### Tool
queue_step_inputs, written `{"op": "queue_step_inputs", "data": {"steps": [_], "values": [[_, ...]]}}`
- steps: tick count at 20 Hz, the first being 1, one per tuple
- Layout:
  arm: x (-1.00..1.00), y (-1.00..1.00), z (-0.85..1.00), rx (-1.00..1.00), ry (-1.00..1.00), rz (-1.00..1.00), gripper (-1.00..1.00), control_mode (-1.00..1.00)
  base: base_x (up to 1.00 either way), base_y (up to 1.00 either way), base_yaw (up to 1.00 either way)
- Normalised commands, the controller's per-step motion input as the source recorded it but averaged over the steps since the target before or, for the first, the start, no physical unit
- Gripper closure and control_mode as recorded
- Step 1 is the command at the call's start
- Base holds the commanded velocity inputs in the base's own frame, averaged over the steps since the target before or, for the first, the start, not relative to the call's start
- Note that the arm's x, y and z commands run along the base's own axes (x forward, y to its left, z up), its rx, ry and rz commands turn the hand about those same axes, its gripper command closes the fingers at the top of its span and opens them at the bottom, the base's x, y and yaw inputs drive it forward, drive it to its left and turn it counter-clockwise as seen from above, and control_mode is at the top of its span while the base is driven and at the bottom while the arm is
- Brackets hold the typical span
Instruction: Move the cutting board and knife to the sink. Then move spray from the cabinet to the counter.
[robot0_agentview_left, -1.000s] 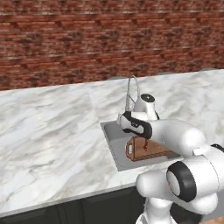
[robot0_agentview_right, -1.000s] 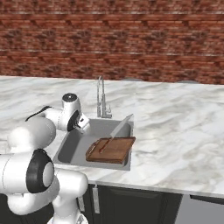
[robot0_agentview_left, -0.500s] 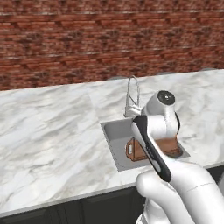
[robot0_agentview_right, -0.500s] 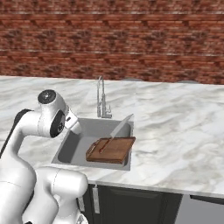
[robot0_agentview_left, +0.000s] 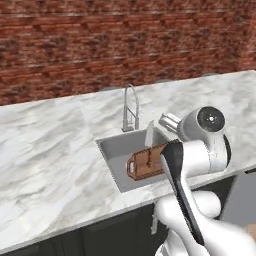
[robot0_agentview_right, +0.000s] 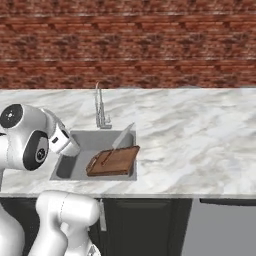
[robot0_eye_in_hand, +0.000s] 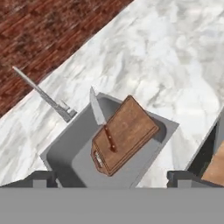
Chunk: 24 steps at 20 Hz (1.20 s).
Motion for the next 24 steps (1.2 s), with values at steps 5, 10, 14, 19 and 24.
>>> {"op": "queue_step_inputs", "data": {"steps": [5,10,14,19,24], "values": [[0.00,0.00,0.00,0.00,0.00,0.00,-1.00,1.00,-0.31,-0.06,-0.86],[0.00,0.00,0.00,0.00,0.00,0.00,-1.00,1.00,-0.05,0.00,-0.97],[0.00,0.00,0.00,0.00,0.00,0.00,-1.00,1.00,0.00,0.00,-1.00],[0.00,0.00,0.00,0.00,0.00,0.00,-1.00,1.00,0.10,-0.30,-0.96],[0.00,0.00,0.00,0.00,0.00,0.00,-1.00,1.00,0.96,-0.57,-0.39]]}}
